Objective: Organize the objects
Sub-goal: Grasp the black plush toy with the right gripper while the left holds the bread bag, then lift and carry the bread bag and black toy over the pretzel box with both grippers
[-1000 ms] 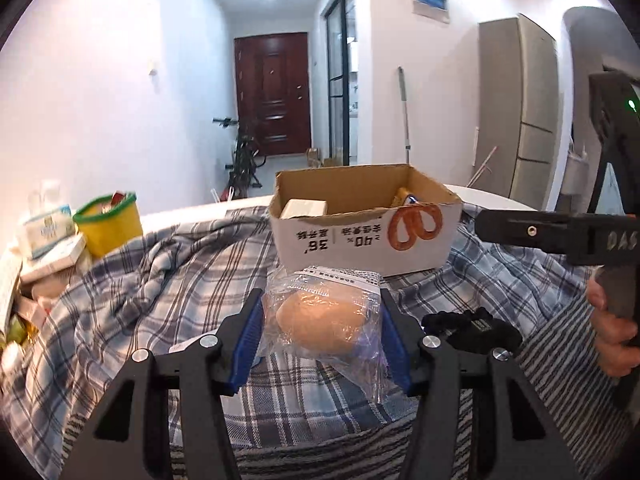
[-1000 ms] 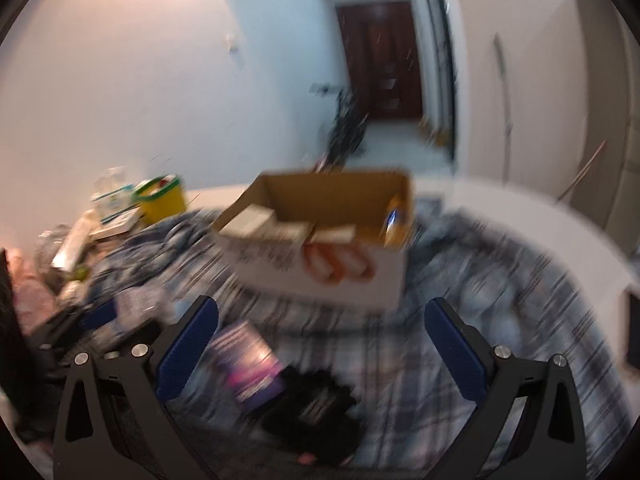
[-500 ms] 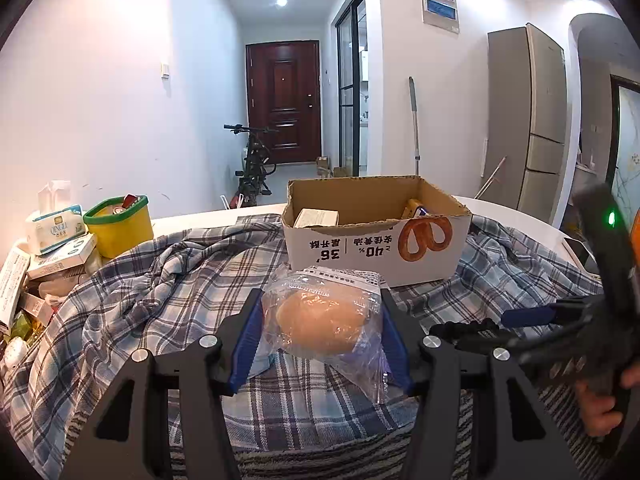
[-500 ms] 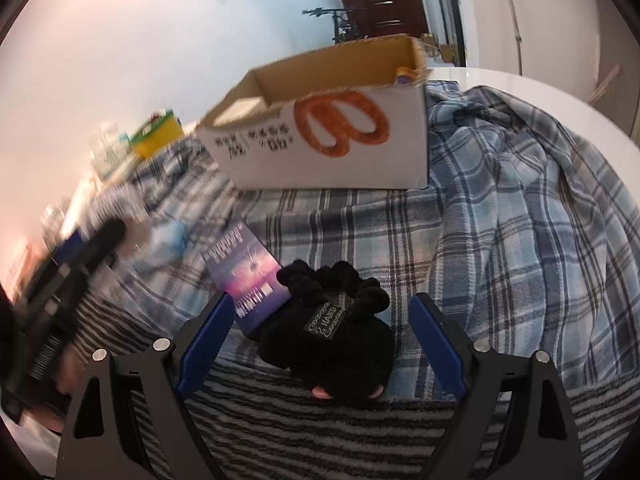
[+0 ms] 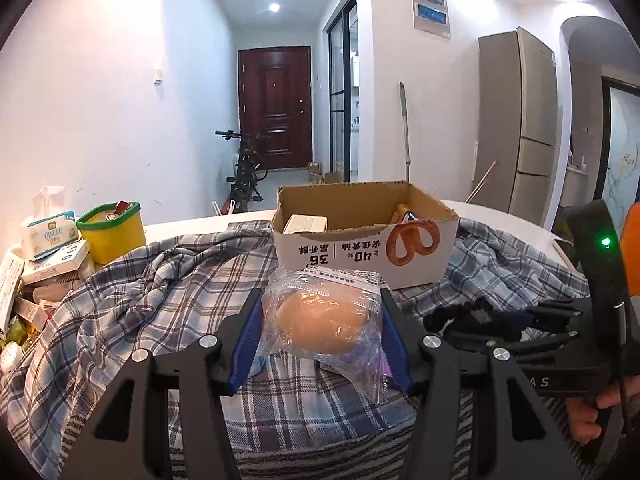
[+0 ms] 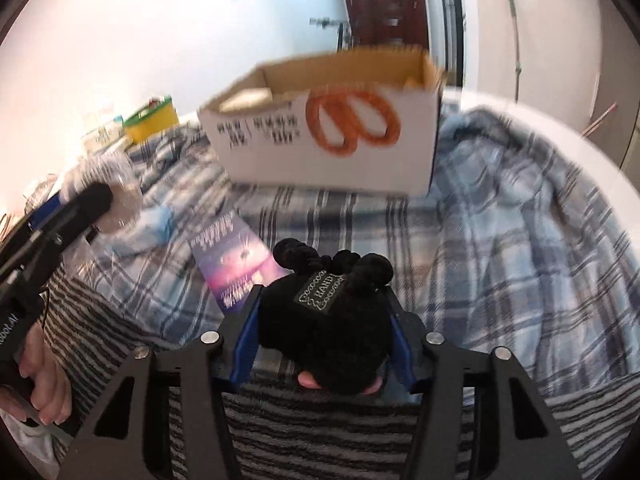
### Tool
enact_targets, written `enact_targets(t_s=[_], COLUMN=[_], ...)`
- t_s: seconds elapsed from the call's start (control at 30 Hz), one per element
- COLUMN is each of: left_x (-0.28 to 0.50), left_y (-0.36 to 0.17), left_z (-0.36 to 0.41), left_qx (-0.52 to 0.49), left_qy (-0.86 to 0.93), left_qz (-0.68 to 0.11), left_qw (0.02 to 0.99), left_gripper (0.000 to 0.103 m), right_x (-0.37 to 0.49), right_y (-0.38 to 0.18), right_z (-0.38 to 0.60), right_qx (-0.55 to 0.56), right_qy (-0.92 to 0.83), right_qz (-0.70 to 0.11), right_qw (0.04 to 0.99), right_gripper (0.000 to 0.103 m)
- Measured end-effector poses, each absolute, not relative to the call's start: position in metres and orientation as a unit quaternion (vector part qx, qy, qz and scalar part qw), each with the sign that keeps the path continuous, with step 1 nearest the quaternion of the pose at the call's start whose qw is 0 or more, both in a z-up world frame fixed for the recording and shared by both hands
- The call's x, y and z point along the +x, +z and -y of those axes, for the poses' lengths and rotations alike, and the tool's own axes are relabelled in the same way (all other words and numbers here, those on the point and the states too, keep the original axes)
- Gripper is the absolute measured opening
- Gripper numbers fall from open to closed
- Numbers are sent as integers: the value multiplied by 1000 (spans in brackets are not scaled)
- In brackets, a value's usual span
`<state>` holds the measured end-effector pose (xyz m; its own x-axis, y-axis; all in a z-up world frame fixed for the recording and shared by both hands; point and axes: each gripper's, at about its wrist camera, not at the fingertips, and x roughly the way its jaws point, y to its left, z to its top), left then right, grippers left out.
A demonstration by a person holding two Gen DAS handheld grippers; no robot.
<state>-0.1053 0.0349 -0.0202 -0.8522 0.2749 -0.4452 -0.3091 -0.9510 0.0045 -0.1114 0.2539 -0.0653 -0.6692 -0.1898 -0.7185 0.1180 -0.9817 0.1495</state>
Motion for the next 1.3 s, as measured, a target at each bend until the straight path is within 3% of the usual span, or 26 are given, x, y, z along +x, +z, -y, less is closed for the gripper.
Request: enact_targets(t_s=[0.43, 0.77, 0.9, 0.97, 1.07, 1.3], left_x=[-89, -71, -61, -60, -57, -65], left_y=[-9, 18, 50, 72, 116, 215], left_z=[-31, -26, -25, -23, -19, -35], left_qx=[-175, -85, -76, -89, -72, -26], left_qy=[972, 992, 992, 990, 988, 974], left_qz=[-25, -41, -33, -12, 42, 25], left_qw=[153, 88, 100, 113, 132, 223], left_gripper=[57, 57, 57, 57, 57, 57], right_x=[-90, -85, -74, -68, -55, -52], right_y=[-30, 4, 52, 93, 158, 240], right_z=[-246, -238, -236, -238, -240, -240], right_qx=[262, 248, 203, 168, 95, 25], right_qy=[-963, -966, -977, -985, -994, -996], right_qz=[7, -15, -20, -4, 24, 46], right_qw=[67, 69, 63, 29, 54, 76], right_gripper=[54, 54, 54, 54, 54, 54])
